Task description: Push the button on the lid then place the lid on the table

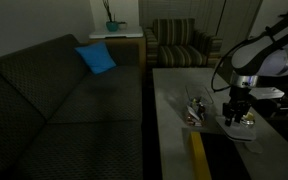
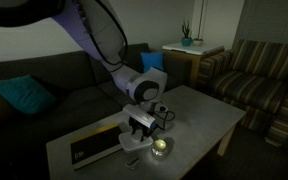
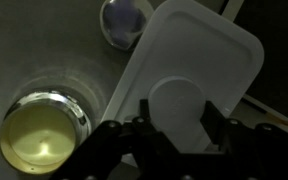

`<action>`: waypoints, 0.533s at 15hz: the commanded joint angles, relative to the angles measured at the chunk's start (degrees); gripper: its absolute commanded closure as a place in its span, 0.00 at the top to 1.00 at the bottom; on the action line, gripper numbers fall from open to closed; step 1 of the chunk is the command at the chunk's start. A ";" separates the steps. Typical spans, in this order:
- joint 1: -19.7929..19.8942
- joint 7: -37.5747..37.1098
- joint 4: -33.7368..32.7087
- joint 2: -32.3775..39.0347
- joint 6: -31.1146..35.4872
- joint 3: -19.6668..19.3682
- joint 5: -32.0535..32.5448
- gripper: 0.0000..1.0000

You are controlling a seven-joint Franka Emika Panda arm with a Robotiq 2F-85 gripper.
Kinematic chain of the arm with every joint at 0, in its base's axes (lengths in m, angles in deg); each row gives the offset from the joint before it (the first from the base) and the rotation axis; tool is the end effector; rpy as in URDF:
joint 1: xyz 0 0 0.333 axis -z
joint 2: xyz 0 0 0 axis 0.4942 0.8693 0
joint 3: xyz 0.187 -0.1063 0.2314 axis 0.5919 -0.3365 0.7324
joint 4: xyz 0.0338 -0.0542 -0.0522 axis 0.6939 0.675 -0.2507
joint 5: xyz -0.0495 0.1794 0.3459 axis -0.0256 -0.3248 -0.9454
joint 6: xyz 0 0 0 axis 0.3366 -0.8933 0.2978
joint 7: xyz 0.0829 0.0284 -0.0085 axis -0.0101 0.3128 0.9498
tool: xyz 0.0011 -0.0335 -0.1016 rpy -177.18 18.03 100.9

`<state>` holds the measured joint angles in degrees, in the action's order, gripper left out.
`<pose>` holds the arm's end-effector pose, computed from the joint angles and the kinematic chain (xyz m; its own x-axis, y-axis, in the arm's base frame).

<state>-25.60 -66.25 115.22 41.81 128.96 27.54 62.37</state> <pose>0.6600 0.0074 -0.1196 0.9516 0.2032 -0.2308 0.1639 -0.9702 -0.1782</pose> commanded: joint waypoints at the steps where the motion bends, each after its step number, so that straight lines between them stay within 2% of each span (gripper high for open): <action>1: 1.36 1.95 -0.08 0.00 -3.62 1.22 -1.40 0.29; 8: 1.39 1.73 -0.24 -0.06 -6.63 1.35 -2.53 0.29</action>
<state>-25.30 -66.09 115.18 41.75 124.46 27.91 61.07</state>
